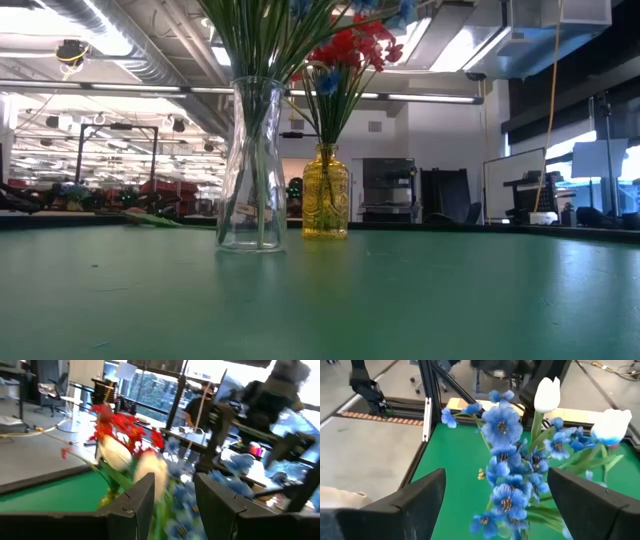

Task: Sort flowers into vase by color
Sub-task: Put the red flower into the yellow flower vase

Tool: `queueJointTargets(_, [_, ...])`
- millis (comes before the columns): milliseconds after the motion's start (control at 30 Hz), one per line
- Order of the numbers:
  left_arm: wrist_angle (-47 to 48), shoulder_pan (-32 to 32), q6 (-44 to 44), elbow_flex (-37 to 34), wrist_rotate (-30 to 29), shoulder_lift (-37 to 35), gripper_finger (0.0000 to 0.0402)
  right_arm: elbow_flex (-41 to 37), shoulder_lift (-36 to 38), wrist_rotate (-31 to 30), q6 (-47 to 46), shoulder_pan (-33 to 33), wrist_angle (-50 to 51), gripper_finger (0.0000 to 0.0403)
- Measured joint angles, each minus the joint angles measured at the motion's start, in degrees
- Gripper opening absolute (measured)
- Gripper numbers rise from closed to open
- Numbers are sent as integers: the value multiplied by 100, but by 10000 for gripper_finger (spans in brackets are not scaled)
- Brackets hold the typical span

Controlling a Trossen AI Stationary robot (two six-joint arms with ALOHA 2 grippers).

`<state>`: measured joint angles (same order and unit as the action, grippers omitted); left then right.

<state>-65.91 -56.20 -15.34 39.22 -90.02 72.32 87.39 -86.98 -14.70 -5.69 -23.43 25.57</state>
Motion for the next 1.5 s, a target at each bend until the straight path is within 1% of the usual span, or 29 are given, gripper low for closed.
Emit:
queueJointTargets(167, [-25,473,-911,0,-4,-696,137,0,49,-340,11,-245,139,347])
queueJointTargets(333, [-25,1084,-1862,0,-4,-1568,137,-2,49,-377,12,-374,385,347])
queueJointTargets(467, [22,1572,-2325,0,-4,-2235,137,-2,46,-426,-67,-357,719,347])
queueJointTargets(633, [539,2245,-2221,1,-6,-2802,137,-2,24,-644,-144,-355,965,347])
queueJointTargets(833, [1174,3161,-2080,2,1,-2740,137,-2,24,-861,-146,-355,1140,347])
queueJointTargets(933, [1541,3483,-1924,2,-4,-2694,136,-2,24,-872,-167,-355,1154,347])
queueJointTargets(1000, [1958,3570,-1661,-18,9,-2695,136,-2,24,-870,-192,-362,1172,347])
queueJointTargets(1067, [2481,3618,-1193,-105,77,-2695,136,-2,24,-872,-226,-362,1203,346])
queueJointTargets(1167, [3383,3716,-263,-340,140,-2689,136,-2,24,-870,-297,-362,1263,346])
queueJointTargets(1233, [3907,3839,475,-594,300,-2697,136,-2,24,-870,-303,-362,1301,346])
queueJointTargets(1333, [4614,4185,1797,-1057,980,-2717,136,-4,24,-870,-325,-362,1340,346])
queueJointTargets(1433, [5294,4808,3156,-1478,1802,-2808,136,-4,24,-870,-391,-362,1387,346])
queueJointTargets(1500, [5755,5341,3954,-1689,2469,-2907,136,-4,24,-860,-483,-362,1503,346])
